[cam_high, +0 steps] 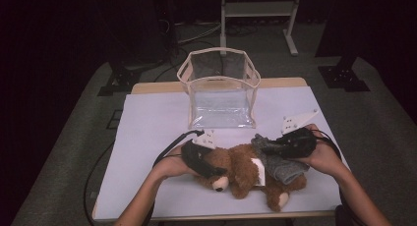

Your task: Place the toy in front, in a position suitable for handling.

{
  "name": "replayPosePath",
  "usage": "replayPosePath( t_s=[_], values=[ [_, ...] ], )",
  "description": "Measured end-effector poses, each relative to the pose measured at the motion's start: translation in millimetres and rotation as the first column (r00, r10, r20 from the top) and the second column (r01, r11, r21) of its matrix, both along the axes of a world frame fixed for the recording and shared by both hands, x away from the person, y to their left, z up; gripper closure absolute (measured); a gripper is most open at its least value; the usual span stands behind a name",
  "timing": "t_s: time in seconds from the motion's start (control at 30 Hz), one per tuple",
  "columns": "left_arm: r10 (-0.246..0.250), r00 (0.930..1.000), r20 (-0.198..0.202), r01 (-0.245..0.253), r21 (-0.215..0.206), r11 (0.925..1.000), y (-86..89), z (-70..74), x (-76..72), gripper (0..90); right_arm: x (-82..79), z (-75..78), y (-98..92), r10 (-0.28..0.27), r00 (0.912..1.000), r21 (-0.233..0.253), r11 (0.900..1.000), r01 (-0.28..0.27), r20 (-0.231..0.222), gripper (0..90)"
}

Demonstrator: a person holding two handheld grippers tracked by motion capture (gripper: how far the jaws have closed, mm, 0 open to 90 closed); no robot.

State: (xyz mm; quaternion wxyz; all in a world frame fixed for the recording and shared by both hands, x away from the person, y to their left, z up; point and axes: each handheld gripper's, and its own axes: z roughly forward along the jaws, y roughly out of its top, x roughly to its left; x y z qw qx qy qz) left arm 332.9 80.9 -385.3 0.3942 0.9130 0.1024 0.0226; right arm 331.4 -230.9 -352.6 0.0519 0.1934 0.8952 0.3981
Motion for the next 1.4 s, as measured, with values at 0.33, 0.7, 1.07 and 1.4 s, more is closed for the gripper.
replayPosePath(
  t_s=[0.33, 0.7, 1.07, 1.4],
  values=[
    [0.059, 0.9915, 0.116, -0.054, -0.043, 0.9976, 1.0, 9.1, 17.8, 51.1, 24.4, -7.4, -2.5, -0.025, 0.9981, 0.036, 0.999, 0.027, -0.057, 75.6],
    [0.088, 0.9818, 0.168, -0.083, -0.039, 0.9958, 9.4, 28.7, 47.8, 53.0, 54.6, 6.4, 16.4, -0.034, 0.9988, 0.018, 0.999, 0.035, -0.036, 75.8],
    [0.078, 0.9944, 0.071, -0.073, -0.065, 0.9952, 31.3, 22.3, 29.5, 31.7, 28.3, -9.9, 38.6, 0.034, 0.9994, 0.003, 0.999, -0.034, -0.012, 77.2],
    [-0.005, 0.9974, 0.072, 0.006, -0.012, 0.9999, 30.7, 17.4, 2.3, 36.7, -6.2, -0.9, 40.5, 0.108, 0.9939, -0.003, 0.994, -0.108, 0.022, 77.0]
  ],
)
